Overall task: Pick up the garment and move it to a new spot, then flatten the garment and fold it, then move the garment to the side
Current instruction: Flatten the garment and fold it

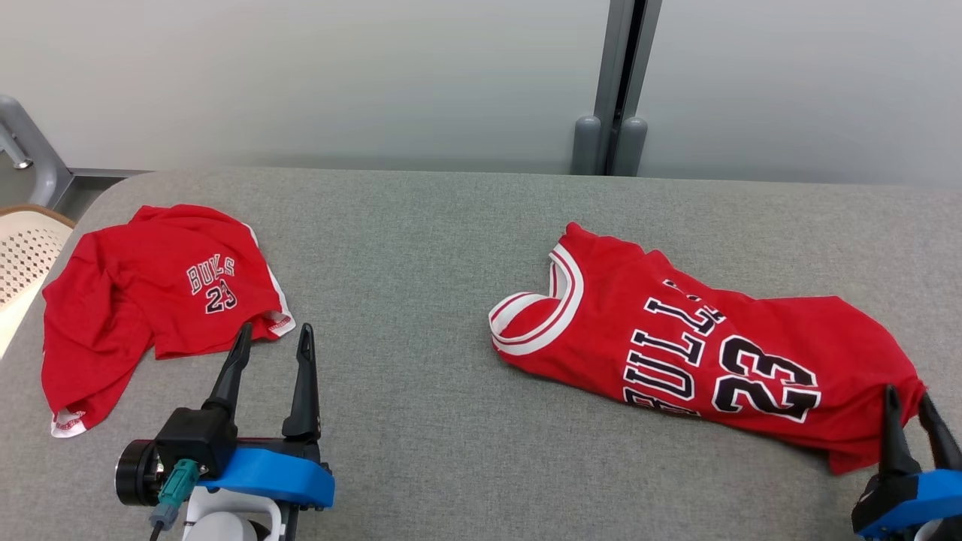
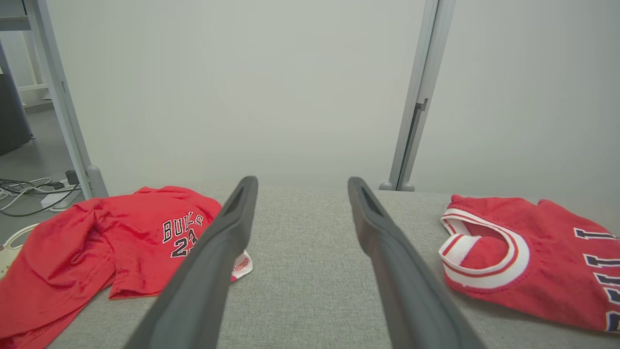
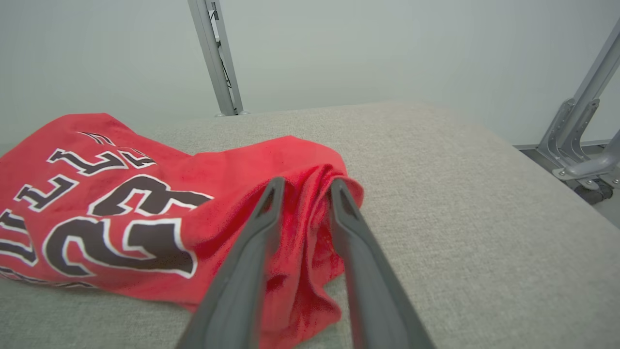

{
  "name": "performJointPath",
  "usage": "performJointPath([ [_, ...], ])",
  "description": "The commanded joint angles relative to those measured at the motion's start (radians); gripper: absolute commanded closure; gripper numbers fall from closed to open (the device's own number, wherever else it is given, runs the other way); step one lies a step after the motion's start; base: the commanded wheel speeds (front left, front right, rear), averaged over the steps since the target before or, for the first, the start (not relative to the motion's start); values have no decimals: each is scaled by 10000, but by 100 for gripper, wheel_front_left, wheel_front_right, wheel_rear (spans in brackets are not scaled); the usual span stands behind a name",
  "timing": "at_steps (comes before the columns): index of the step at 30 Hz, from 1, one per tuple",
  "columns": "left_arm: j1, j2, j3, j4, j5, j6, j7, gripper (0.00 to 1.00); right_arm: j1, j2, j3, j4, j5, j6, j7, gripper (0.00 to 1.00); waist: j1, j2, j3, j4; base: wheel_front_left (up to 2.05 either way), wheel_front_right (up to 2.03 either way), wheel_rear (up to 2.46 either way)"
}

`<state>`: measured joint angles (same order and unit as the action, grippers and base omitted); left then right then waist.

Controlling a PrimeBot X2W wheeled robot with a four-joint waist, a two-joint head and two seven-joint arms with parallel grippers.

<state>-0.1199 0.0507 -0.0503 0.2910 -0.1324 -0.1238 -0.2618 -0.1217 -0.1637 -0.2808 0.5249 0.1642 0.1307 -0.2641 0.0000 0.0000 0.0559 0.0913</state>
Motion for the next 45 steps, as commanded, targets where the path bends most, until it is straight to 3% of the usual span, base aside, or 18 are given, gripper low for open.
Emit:
performJointPath([
  [1,41,-6,16,-35,-28,5,-50,0,-76,-17,-19,-239,-169,1,-7,0,0,0,6,-9,0,0,0],
  [7,-63,-4,156,-89,59,-4,-50,0,-256,487,-47,-2089,-815,1,-4,0,0,0,16,-96,0,0,0],
  [15,14,-5,260,-165,147,-23,-48,0,55,974,1074,-3991,-1019,1,-4,0,0,0,-54,-178,0,0,0],
  [20,59,-5,299,-202,181,-30,-48,0,301,1105,2130,-4118,-942,1,-5,0,0,0,-80,-216,0,0,0],
  [25,55,-5,303,-190,159,-23,-50,0,506,1117,2957,-3457,-737,1,-5,0,0,0,-102,-233,0,0,0],
  [36,10,-7,290,-119,231,4,-48,0,248,1125,3015,-2731,-493,1,-5,0,0,0,-5,-430,0,0,0],
  [45,-1245,26,-383,182,351,-75,-48,0,-63,1125,3121,-2848,-435,1,-4,0,0,0,497,-916,0,0,0],
])
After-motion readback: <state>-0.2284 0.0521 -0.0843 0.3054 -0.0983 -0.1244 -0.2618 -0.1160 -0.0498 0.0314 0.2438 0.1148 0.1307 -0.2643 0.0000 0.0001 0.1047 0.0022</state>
